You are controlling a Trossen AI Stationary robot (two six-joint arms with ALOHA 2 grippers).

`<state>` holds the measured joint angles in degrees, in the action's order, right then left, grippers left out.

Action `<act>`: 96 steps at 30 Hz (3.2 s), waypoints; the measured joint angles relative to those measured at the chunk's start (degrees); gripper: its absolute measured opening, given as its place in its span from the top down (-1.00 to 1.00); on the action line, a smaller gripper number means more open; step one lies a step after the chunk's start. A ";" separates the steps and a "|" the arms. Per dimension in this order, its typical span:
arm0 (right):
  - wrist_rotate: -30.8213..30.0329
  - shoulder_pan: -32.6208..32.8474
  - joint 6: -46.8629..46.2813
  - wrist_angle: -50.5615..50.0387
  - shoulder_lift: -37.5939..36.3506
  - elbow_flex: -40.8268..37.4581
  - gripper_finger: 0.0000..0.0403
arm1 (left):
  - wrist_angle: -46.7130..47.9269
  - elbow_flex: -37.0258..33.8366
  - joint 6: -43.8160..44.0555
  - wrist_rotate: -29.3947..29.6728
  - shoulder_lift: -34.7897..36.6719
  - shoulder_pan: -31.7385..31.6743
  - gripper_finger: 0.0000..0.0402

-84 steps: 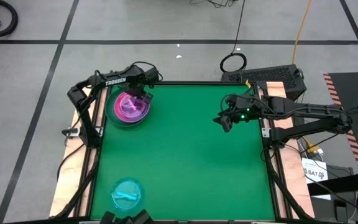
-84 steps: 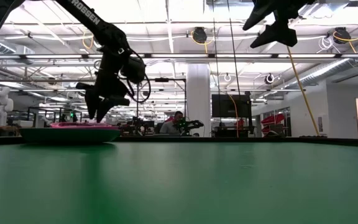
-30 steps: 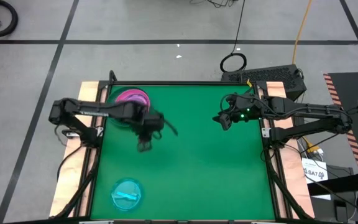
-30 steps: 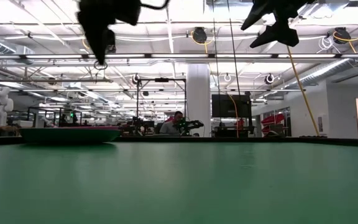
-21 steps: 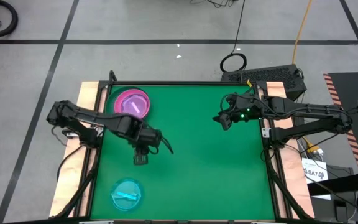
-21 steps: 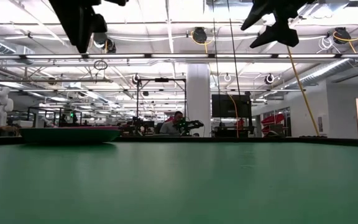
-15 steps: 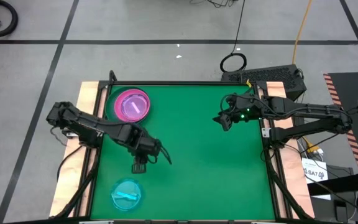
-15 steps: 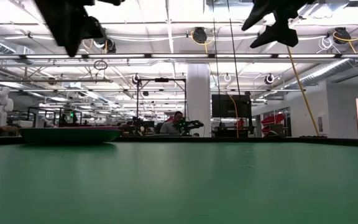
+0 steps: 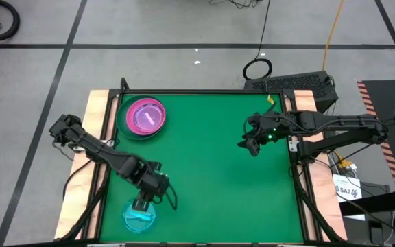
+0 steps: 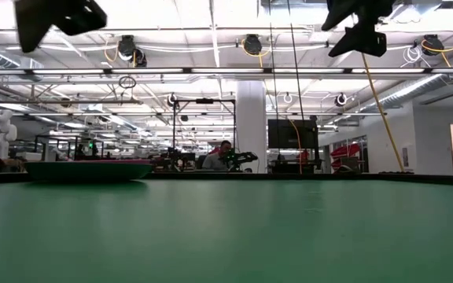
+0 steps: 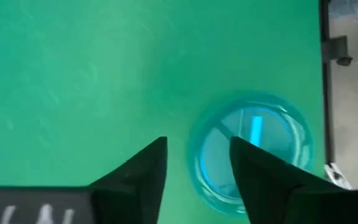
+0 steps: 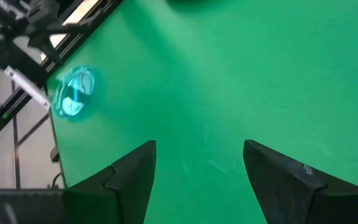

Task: Stack plastic plates
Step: Stack the blue plate on top of the light pink plate

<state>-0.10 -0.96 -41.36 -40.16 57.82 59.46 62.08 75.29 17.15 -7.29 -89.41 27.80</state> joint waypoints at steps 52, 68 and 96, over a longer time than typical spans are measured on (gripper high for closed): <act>-3.15 13.08 -2.61 -0.02 -0.02 0.00 -0.17 | -28.32 -26.76 13.74 -0.72 -3.30 6.57 0.78; -3.15 13.08 -2.84 -1.16 -0.12 0.00 -0.17 | -18.98 -13.90 18.13 3.88 -3.39 -1.33 0.99; -21.81 12.58 -5.67 -5.62 -7.67 0.02 -0.17 | -15.61 9.56 38.53 23.98 -3.32 -27.13 1.00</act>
<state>-21.91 11.62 -47.04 -45.78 50.15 59.48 46.47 84.84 55.68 16.69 -92.73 0.67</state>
